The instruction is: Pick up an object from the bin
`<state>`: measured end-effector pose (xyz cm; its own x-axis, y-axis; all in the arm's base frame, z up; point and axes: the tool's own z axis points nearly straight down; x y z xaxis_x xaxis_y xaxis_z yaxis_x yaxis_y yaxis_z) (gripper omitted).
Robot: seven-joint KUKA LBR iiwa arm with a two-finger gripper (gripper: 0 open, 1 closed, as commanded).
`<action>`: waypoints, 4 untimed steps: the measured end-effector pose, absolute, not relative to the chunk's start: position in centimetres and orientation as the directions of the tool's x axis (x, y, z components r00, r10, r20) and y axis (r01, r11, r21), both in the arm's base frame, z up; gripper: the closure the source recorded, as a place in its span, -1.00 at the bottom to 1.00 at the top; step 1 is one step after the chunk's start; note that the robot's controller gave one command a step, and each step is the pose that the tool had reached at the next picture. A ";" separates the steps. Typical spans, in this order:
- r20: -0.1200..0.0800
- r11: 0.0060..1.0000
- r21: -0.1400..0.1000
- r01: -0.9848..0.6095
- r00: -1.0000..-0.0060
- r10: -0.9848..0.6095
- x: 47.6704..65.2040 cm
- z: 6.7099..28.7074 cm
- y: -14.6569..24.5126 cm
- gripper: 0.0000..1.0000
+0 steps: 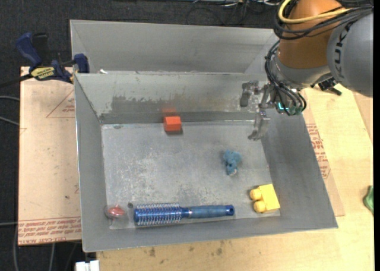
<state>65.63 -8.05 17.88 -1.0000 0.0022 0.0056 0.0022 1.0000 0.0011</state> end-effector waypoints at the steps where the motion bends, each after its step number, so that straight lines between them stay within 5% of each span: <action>1: 0.007 0.983 0.003 -0.186 -0.983 -0.186 58.6 8.5 -9.0 -1.00; 2: -0.001 0.931 0.002 -0.366 -0.931 -0.366 57.3 6.9 -6.2 -1.00; 3: -0.002 0.930 0.000 -0.366 -0.930 -0.366 57.4 7.0 -6.2 1.00; 4: -0.002 0.930 0.000 -0.367 -0.930 -0.367 57.4 7.0 -6.2 -1.00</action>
Offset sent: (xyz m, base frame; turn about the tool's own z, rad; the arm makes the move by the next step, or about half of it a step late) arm -0.0677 -0.0099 -0.0893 -0.1917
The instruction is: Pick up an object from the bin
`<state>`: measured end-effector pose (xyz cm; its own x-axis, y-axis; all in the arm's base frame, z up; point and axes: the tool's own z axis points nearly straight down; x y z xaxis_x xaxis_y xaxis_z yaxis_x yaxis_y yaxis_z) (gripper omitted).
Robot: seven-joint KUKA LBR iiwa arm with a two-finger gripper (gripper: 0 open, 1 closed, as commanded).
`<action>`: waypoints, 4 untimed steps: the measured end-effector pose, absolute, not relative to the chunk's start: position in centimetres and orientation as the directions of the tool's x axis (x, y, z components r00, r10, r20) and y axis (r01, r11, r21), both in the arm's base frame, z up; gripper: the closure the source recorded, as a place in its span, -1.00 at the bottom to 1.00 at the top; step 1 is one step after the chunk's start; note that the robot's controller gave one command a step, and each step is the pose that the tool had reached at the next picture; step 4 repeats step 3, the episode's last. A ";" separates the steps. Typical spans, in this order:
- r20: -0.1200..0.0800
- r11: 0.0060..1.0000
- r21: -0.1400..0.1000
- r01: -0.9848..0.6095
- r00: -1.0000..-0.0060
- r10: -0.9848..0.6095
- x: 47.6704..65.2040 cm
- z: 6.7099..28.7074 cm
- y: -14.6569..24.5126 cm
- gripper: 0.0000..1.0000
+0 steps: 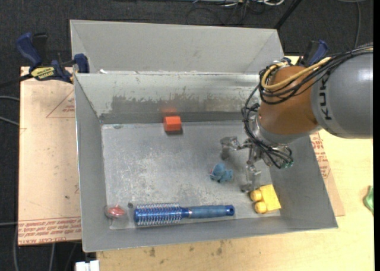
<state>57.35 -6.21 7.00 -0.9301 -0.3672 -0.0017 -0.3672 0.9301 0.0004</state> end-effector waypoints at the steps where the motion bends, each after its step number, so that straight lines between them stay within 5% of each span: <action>1: -0.002 0.868 0.002 -0.496 -0.868 -0.496 56.6 7.0 -0.8 -1.00; 2: -0.002 0.869 0.000 -0.494 -0.869 -0.494 56.6 7.0 -1.0 1.00; 3: -0.011 0.872 -0.006 -0.489 -0.872 -0.489 57.1 26.4 -1.0 1.00; 4: -0.011 0.872 -0.006 -0.489 -0.872 -0.489 57.1 26.4 -1.0 1.00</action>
Offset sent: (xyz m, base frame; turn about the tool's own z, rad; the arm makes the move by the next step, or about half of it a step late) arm -0.0082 0.0508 0.0000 -0.1429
